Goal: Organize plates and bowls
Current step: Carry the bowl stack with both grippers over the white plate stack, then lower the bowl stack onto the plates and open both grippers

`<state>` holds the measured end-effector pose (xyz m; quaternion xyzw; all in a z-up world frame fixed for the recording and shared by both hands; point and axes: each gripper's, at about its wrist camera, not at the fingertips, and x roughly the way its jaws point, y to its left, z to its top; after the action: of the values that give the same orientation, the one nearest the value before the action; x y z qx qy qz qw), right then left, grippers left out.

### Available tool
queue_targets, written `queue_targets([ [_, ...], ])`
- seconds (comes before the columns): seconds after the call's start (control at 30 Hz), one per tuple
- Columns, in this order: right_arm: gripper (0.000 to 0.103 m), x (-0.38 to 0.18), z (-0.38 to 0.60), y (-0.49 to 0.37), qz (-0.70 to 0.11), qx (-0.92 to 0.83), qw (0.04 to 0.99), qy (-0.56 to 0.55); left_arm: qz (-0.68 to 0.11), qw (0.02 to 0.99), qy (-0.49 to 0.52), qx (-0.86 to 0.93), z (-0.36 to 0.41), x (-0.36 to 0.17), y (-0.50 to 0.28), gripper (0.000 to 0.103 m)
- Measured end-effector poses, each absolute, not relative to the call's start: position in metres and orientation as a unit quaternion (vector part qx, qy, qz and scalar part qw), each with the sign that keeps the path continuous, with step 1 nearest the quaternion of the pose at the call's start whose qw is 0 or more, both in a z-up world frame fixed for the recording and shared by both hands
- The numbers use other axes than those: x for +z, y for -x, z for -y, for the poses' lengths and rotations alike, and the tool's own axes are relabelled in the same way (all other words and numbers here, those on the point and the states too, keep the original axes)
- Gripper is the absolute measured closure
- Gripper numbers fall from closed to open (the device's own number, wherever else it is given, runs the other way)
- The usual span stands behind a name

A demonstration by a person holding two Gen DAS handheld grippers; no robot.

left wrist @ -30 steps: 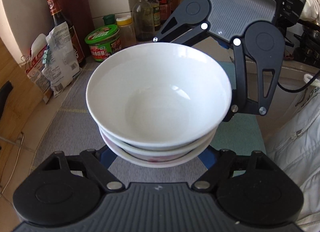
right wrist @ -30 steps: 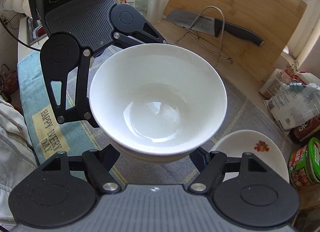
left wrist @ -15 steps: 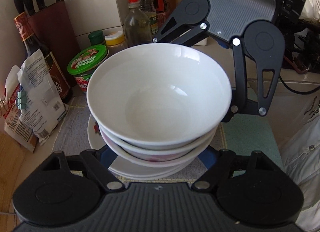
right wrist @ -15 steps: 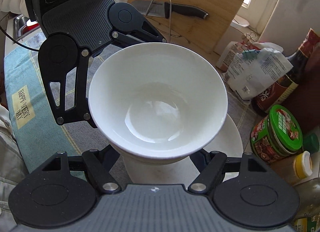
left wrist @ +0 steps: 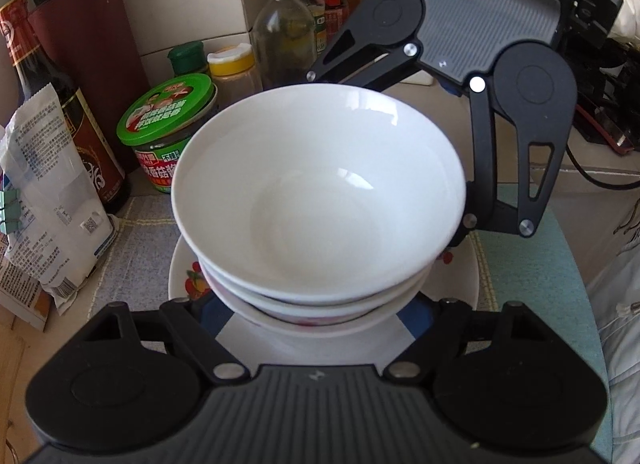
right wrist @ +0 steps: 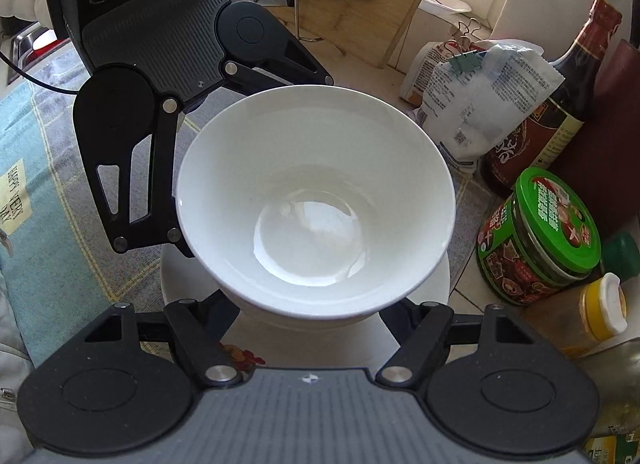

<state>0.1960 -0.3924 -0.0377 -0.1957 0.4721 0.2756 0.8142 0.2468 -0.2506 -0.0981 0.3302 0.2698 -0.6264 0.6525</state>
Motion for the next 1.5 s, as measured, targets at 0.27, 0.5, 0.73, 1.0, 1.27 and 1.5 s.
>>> queue_targets([
  [0.27, 0.023, -0.041, 0.397, -0.202, -0.48, 0.281, 0.81, 0.185, -0.278, 0.648, -0.326, -0.63, 0.253, -0.099, -0.253, 0.019],
  [0.5, 0.023, -0.04, 0.397, -0.201, -0.48, 0.283, 0.81, 0.182, -0.285, 0.649, -0.311, -0.633, 0.25, -0.101, -0.253, 0.019],
  [0.73, 0.018, -0.038, 0.396, -0.198, -0.474, 0.274, 0.819, 0.169, -0.275, 0.657, -0.32, -0.625, 0.248, -0.099, -0.249, 0.017],
  [1.0, 0.001, -0.029, 0.394, -0.188, -0.457, 0.254, 0.836, 0.168, -0.254, 0.684, -0.316, -0.606, 0.231, -0.087, -0.238, 0.005],
  [1.27, 0.0, -0.029, 0.392, -0.173, -0.443, 0.222, 0.857, 0.141, -0.241, 0.733, -0.298, -0.562, 0.201, -0.072, -0.215, 0.004],
  [1.5, 0.0, -0.022, 0.378, -0.151, -0.434, 0.124, 0.888, 0.085, -0.199, 0.794, -0.262, -0.512, 0.176, -0.054, -0.186, 0.001],
])
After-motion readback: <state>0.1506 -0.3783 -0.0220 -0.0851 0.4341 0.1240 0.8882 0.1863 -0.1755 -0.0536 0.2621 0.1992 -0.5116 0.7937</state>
